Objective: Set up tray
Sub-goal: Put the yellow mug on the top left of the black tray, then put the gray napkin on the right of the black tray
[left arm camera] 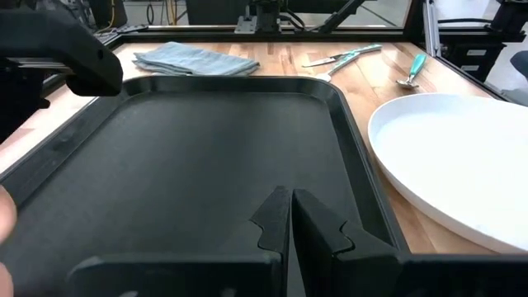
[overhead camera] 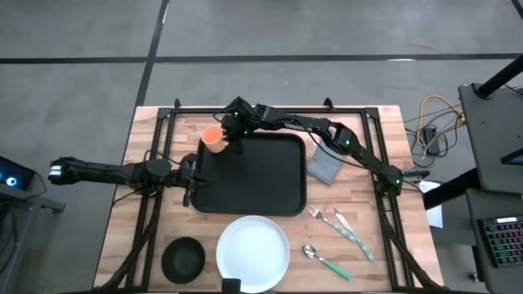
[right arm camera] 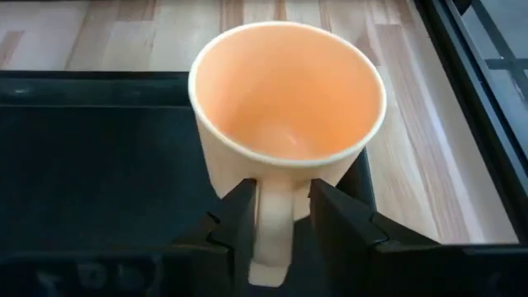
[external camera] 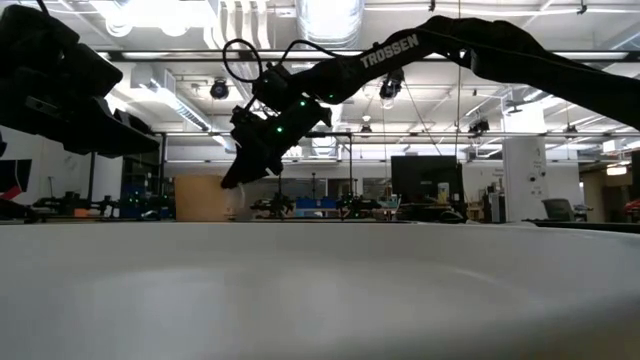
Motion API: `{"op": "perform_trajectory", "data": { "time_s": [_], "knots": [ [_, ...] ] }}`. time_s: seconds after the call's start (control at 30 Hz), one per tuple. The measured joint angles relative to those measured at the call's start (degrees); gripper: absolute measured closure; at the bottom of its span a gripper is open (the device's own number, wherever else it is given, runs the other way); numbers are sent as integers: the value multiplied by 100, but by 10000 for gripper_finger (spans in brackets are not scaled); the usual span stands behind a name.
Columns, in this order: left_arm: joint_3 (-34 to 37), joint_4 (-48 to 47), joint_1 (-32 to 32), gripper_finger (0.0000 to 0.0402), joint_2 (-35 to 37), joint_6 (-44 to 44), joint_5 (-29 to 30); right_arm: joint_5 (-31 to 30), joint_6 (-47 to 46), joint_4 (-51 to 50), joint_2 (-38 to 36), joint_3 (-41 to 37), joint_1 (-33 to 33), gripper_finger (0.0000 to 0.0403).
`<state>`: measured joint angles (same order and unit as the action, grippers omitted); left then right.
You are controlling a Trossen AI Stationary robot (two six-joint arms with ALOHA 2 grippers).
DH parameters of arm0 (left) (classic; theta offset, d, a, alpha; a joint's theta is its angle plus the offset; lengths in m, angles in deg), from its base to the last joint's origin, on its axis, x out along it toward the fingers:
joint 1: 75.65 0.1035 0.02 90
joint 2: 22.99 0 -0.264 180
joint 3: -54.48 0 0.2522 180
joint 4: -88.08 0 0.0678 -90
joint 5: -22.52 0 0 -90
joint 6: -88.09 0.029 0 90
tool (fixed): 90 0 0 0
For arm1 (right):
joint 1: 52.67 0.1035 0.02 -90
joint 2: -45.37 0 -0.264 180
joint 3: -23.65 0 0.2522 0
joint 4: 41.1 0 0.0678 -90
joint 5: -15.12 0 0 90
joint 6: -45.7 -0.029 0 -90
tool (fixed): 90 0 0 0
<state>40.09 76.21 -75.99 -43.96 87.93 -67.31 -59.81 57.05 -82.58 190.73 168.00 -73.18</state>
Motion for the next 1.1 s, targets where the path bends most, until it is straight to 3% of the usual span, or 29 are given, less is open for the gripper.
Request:
{"op": "perform_trajectory", "data": {
  "time_s": [0.47,0.83,1.1],
  "knots": [
    [0,0,0,401,0,1,0,-2,-86,414,0,-35,4,190],
    [0,0,0,401,0,2,0,-4,-152,574,0,-35,39,181],
    [0,0,0,401,0,2,0,-476,178,-239,-64,244,36,182]
  ]
}}
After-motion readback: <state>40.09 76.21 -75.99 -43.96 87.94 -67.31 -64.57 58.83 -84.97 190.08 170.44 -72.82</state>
